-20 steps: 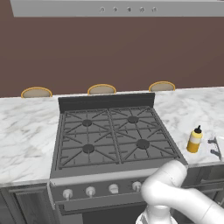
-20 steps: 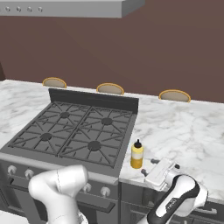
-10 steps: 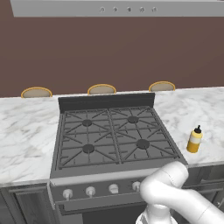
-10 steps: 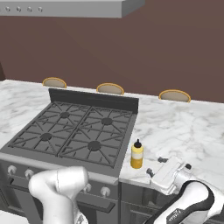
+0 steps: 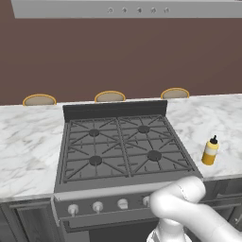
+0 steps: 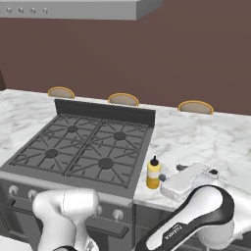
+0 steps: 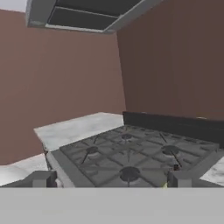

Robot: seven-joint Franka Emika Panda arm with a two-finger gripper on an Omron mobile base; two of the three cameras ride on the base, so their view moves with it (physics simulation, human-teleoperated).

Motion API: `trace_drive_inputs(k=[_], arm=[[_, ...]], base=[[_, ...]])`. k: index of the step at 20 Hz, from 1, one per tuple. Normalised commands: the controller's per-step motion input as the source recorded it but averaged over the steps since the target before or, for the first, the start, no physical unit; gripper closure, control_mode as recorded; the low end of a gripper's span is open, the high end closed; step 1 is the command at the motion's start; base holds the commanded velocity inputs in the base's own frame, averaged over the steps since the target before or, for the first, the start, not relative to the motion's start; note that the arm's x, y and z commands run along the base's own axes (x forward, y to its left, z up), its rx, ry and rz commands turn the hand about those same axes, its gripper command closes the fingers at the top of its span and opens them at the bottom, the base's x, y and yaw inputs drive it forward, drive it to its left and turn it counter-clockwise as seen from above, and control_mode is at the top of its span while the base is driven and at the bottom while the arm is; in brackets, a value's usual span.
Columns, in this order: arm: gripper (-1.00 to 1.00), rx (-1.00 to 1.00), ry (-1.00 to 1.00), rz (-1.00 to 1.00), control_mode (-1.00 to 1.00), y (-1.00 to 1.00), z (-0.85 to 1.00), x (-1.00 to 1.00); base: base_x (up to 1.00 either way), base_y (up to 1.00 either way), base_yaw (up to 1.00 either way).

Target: Take 2 condiments from the cabinet and move them on the counter near the stove.Make sure the condiments are lined up with each other, next to each other.

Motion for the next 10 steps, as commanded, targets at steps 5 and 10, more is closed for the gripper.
trace_drive_inputs(k=[5, 10], arm=[[-1.00, -0.23, 0.54, -0.07, -1.00, 0.52, 0.51, -0.11], [-1.00, -0.35, 0.63, -0.15, -1.00, 0.79, 0.14, -0.02]], base=[[0.00, 0.00, 0.00], [0.00, 0.00, 0.00]])
